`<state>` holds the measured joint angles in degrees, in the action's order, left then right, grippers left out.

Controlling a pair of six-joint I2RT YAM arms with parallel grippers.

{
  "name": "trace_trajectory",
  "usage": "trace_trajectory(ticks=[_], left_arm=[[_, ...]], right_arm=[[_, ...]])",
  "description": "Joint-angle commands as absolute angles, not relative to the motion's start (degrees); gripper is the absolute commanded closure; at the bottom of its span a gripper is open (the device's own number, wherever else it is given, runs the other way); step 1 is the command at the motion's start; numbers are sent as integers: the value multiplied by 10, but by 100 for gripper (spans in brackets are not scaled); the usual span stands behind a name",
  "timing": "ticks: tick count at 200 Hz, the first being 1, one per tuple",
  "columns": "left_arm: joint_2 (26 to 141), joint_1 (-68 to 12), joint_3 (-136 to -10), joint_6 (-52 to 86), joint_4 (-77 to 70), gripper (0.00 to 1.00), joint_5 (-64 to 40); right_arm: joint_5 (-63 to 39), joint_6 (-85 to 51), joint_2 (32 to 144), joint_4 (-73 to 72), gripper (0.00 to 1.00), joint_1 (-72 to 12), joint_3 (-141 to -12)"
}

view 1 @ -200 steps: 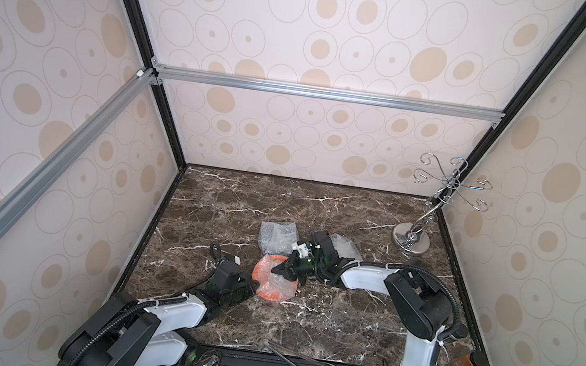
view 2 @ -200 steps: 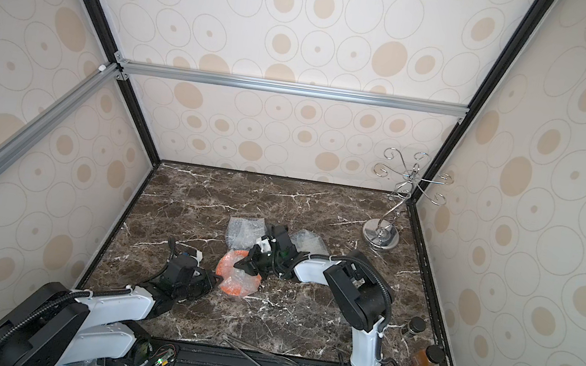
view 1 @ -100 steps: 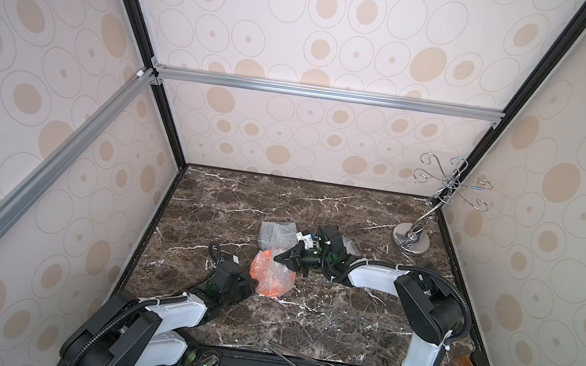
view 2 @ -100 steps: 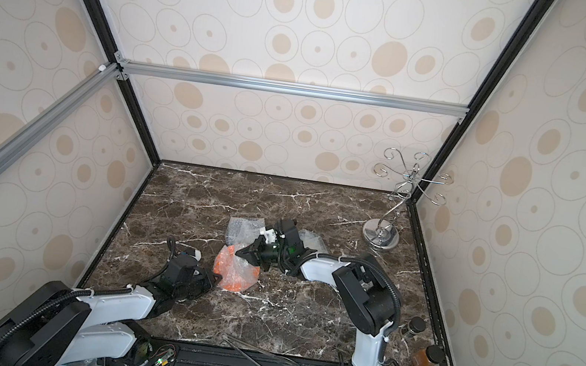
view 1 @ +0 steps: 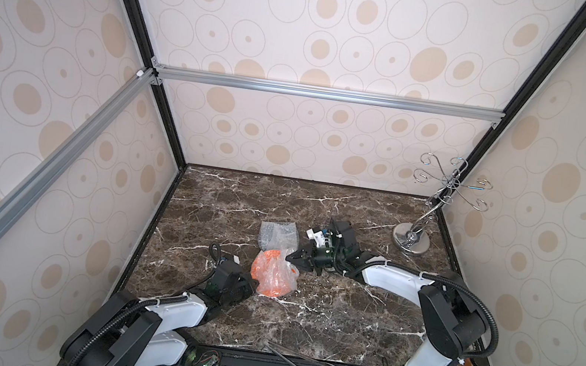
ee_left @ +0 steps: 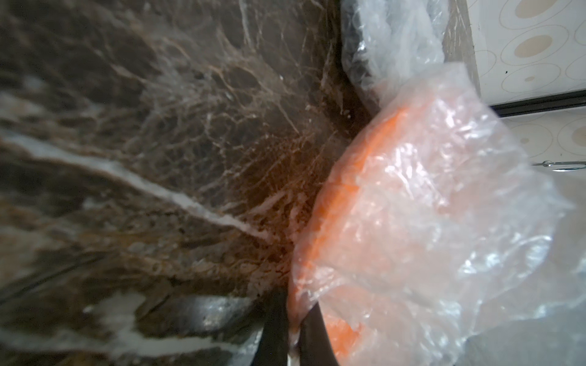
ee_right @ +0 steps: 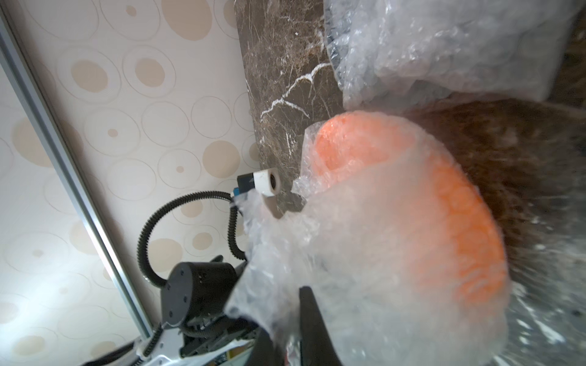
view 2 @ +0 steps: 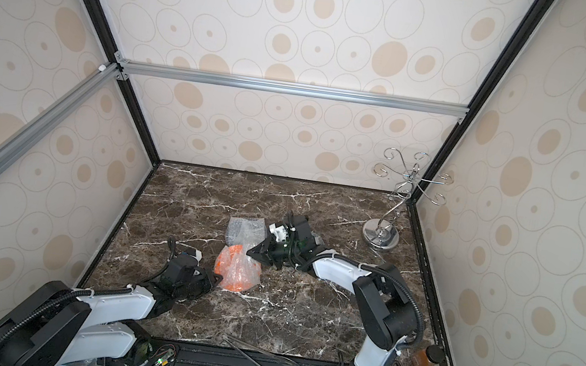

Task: Unpack dinner plates from bubble wrap
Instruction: Unwrap the bubble wrap at the center of the board.

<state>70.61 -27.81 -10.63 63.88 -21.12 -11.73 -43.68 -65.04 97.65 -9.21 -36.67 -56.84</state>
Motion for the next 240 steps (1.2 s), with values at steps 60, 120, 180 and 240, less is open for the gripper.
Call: trace_trajectory(ticks=[60, 120, 180, 240], left_arm=[[732, -285, -85, 614, -80, 100, -112], [720, -285, -94, 616, -73, 100, -125], [656, -285, -120, 625, -13, 100, -125], [619, -285, -113, 640, 6, 100, -124]], right_arm=[[-312, -317, 907, 391, 51, -328, -747], [-229, -238, 927, 521, 49, -338, -850], [-211, -232, 944, 539, 49, -408, -889], [-247, -258, 943, 494, 49, -435, -862]])
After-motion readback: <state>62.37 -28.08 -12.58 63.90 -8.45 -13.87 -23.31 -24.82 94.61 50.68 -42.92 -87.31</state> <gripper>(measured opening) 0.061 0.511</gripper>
